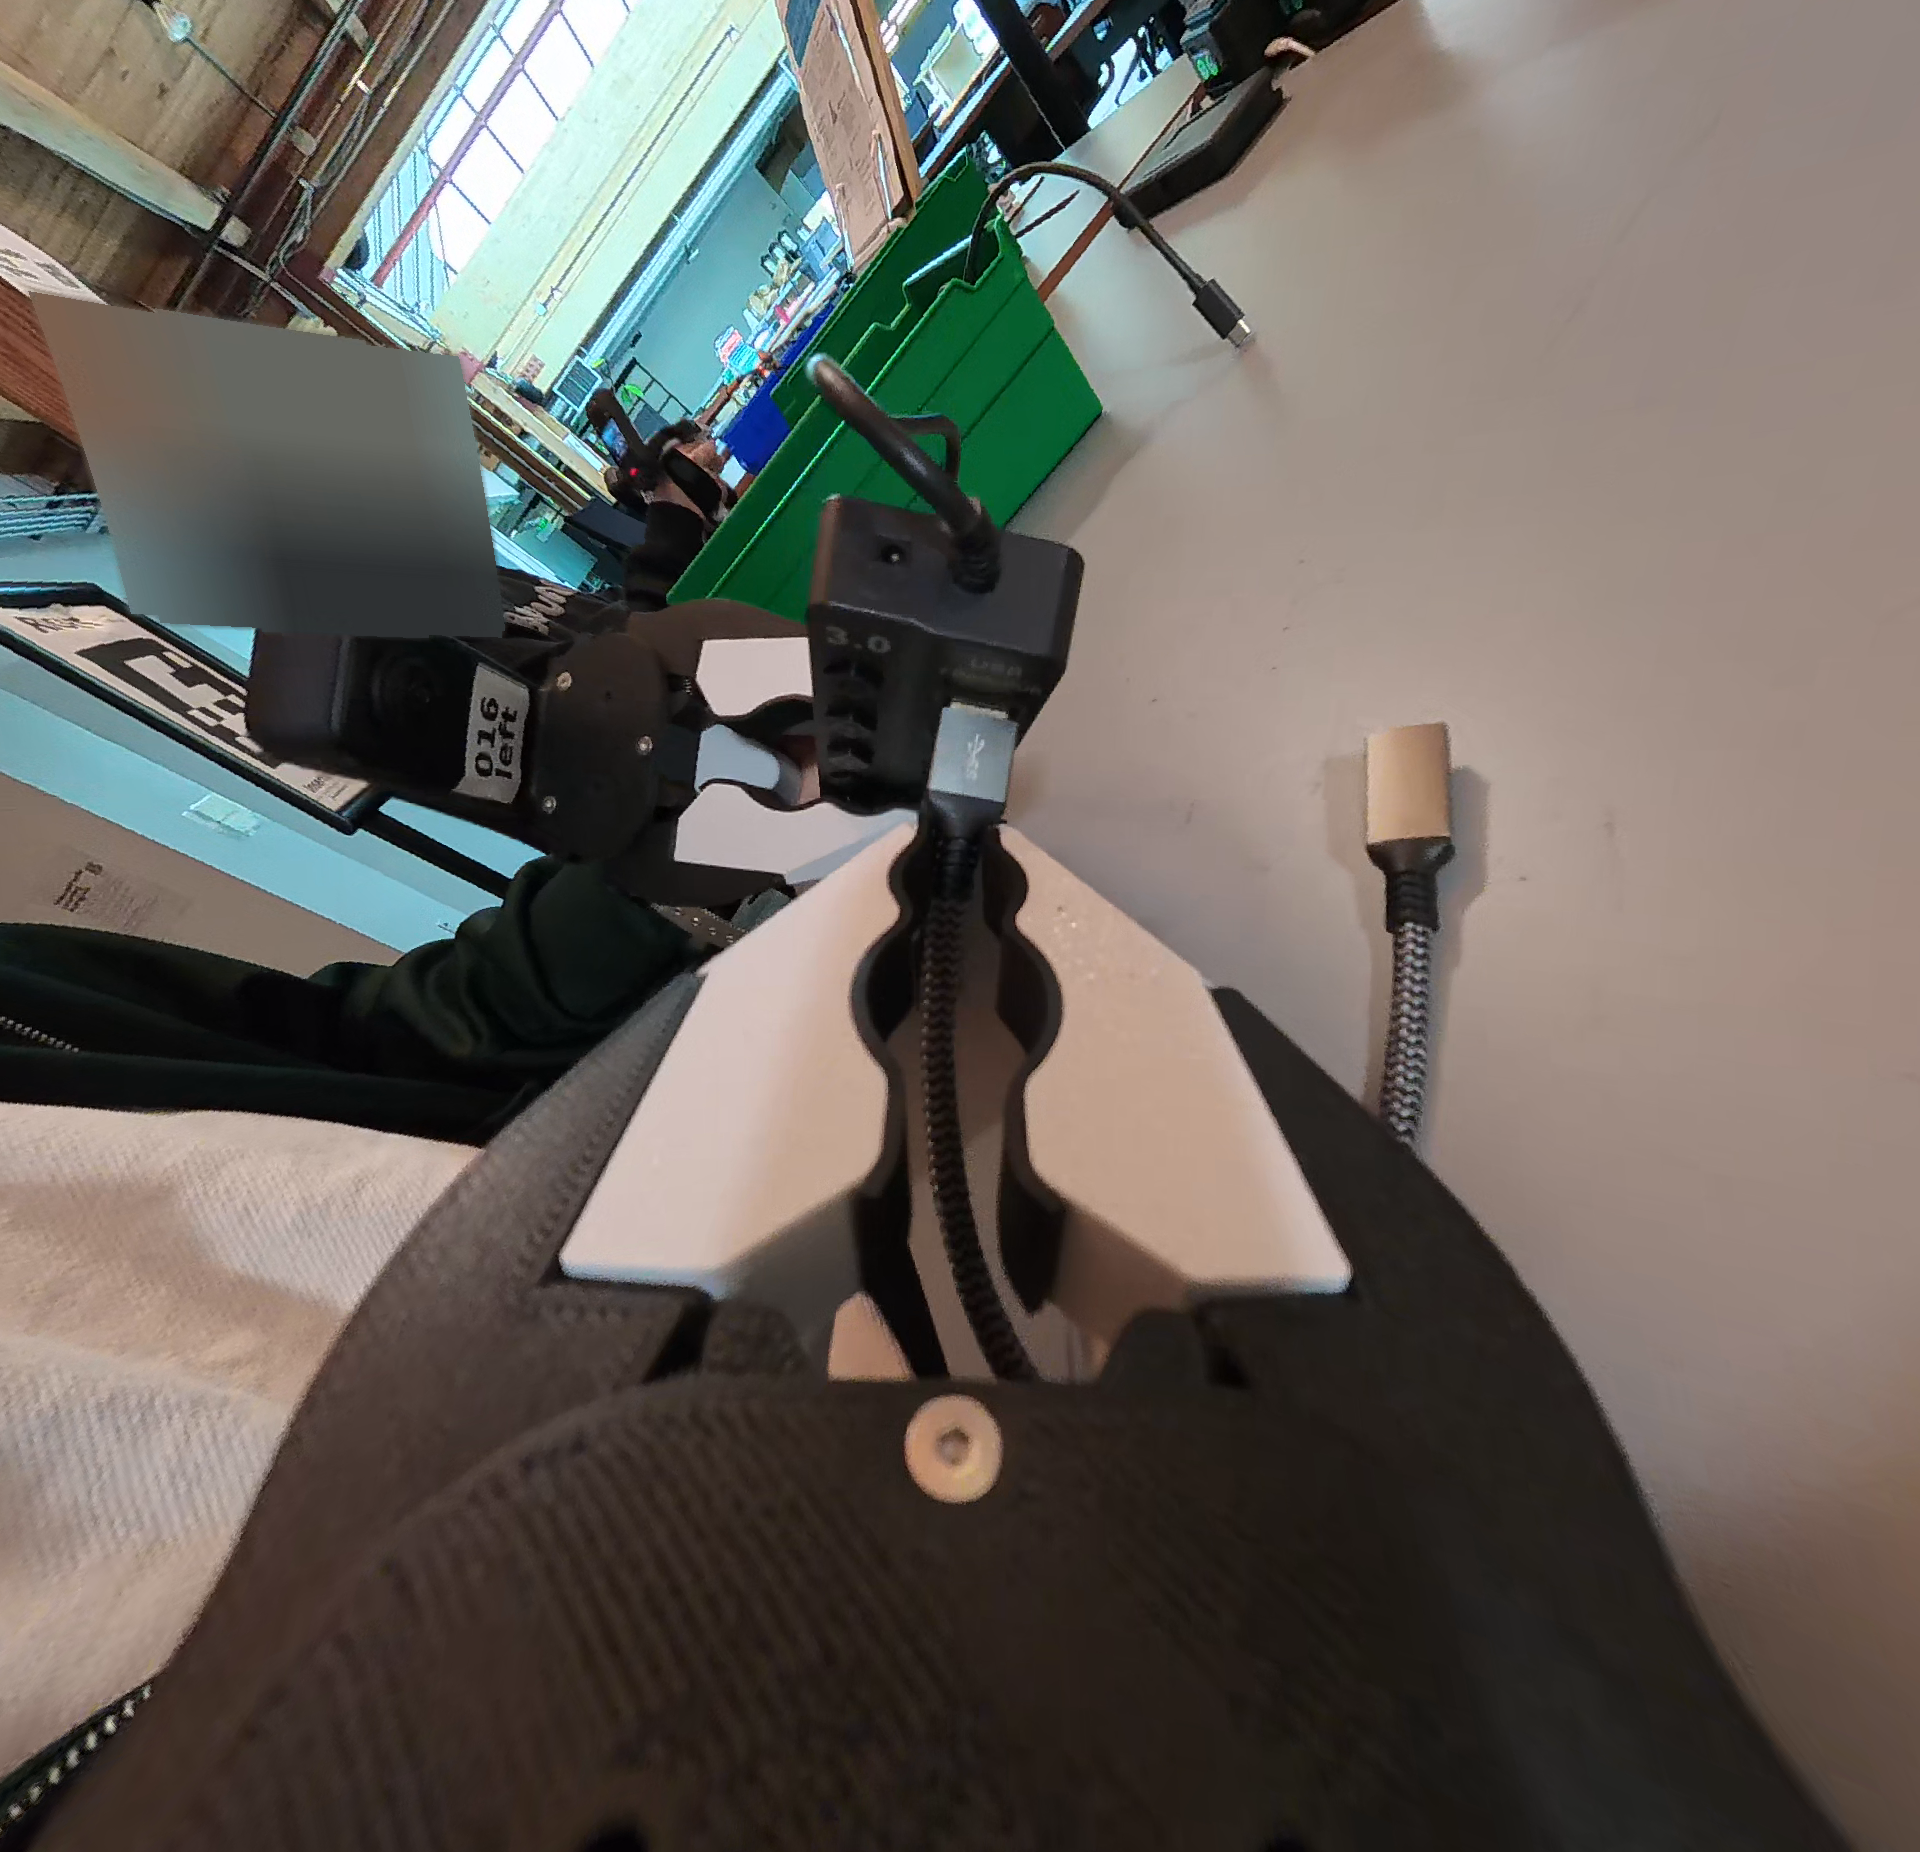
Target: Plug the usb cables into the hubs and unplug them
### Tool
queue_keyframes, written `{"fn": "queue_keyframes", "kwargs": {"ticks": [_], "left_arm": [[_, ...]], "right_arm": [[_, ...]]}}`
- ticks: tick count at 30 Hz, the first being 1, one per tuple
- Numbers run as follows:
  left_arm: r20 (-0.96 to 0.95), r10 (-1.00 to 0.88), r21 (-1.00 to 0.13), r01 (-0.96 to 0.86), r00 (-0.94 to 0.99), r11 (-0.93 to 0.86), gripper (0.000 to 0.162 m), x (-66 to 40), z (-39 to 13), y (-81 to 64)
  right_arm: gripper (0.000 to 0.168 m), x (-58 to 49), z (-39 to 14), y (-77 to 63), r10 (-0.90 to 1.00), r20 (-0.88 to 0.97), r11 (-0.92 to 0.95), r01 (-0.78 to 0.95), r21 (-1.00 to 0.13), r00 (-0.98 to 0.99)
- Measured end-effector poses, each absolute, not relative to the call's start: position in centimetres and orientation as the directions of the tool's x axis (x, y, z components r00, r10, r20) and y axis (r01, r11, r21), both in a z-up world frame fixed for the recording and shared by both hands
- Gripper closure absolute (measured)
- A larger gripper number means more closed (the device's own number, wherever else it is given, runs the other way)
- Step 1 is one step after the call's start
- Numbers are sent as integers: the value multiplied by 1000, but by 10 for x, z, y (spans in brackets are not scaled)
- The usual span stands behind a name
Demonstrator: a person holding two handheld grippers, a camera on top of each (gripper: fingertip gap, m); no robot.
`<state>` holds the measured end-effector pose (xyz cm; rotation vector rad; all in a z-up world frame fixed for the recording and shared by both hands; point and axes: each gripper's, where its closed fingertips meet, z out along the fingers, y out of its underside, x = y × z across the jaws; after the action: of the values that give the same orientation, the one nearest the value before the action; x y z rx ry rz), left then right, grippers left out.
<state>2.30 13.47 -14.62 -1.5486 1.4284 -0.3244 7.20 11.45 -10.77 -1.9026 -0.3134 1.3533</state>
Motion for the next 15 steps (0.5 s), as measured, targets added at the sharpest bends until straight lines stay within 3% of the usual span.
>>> {"fn": "queue_keyframes", "kwargs": {"ticks": [9, 12, 15], "left_arm": [[-253, -911, -852, -522, 327, 49, 137, 20, -140, 142], [-192, -892, -880, -474, 410, -28, 136, 13, -133, 154], [-33, -873, -922, -352, 486, -161, 136, 4, -124, 166]], "right_arm": [[158, 68, -95, 117, 600, -730, -661, -311, -683, 328], [141, 80, -81, 123, 639, -656, -548, -361, -754, 400], [139, 101, -65, 129, 659, -552, -402, -381, -833, 511]]}}
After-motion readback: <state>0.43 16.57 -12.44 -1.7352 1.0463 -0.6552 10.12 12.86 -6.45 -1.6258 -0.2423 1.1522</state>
